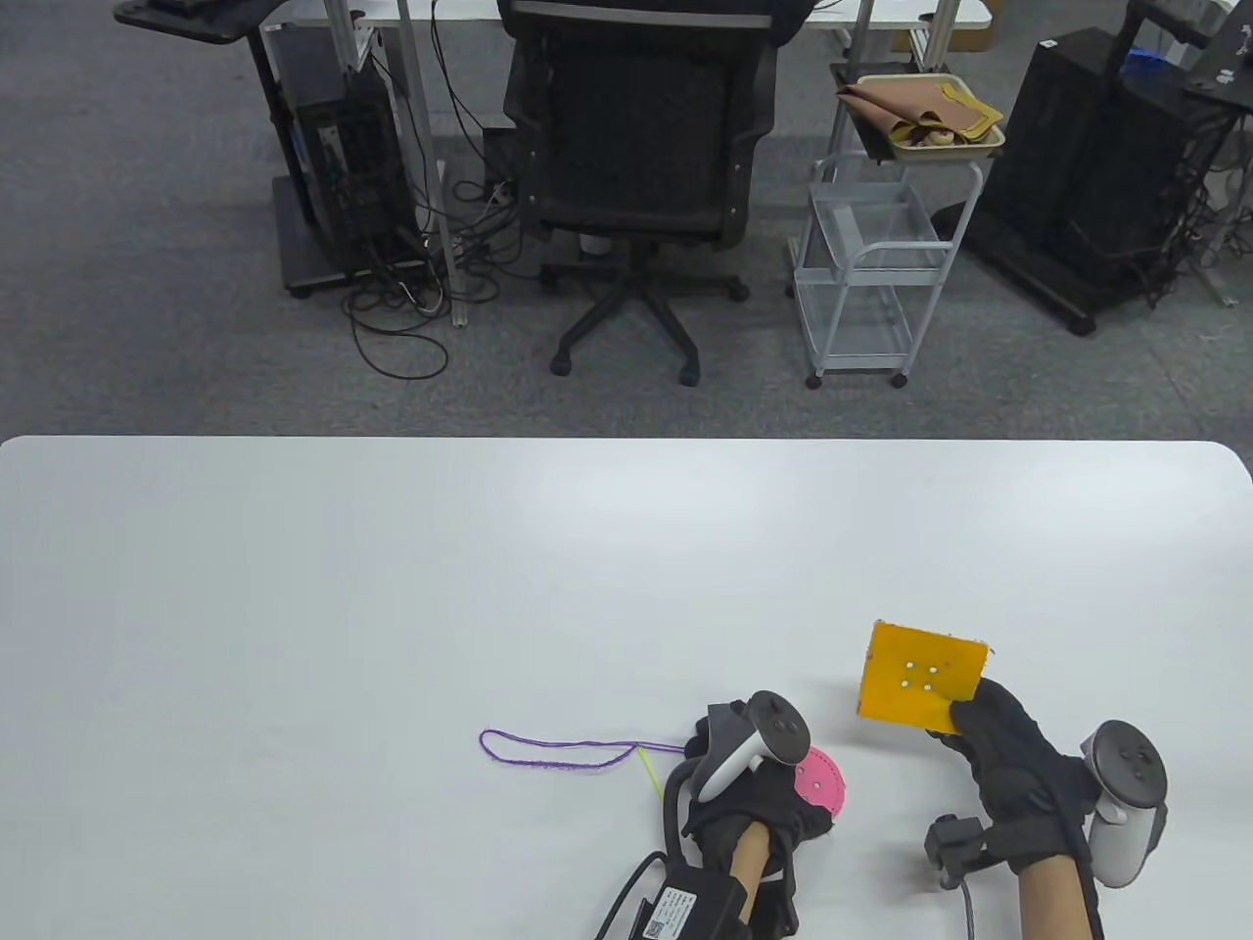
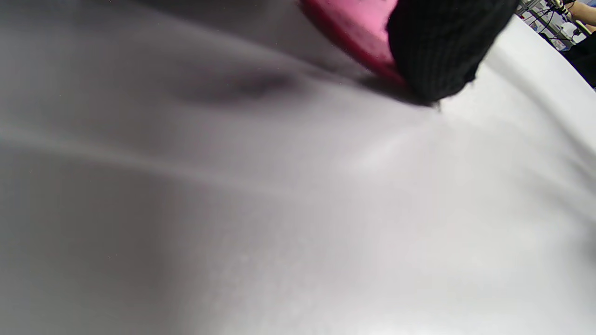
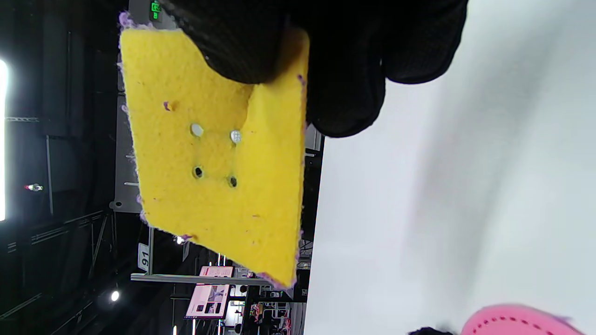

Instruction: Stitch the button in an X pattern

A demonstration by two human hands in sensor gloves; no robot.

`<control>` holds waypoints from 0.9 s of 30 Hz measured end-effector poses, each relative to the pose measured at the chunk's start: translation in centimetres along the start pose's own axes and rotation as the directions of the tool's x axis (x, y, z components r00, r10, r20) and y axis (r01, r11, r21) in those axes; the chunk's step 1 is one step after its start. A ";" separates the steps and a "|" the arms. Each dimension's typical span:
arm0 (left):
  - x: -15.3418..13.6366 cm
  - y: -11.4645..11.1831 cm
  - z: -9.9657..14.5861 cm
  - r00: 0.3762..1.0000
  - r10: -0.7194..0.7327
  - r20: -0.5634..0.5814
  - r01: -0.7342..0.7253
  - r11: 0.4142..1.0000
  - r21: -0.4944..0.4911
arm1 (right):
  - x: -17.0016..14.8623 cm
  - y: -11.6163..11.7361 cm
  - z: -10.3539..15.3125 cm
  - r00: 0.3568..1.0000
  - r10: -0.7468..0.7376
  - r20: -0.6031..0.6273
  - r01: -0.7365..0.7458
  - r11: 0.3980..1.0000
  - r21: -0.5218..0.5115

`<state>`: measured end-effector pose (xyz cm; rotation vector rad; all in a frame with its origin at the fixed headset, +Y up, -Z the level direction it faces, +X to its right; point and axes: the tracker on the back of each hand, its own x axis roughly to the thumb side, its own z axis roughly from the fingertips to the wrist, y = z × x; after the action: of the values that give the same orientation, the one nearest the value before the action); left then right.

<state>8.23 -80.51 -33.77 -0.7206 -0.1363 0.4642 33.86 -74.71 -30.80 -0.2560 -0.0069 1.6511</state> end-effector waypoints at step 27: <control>1.6 -0.5 1.5 0.978 -0.208 0.004 0.203 0.958 0.201 | -0.2 0.2 -0.1 1.000 0.002 -0.015 -0.002 1.000 0.000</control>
<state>9.41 -79.27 -32.39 -0.4970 -0.1836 0.2833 33.67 -74.91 -30.86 -0.2683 0.0050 1.6514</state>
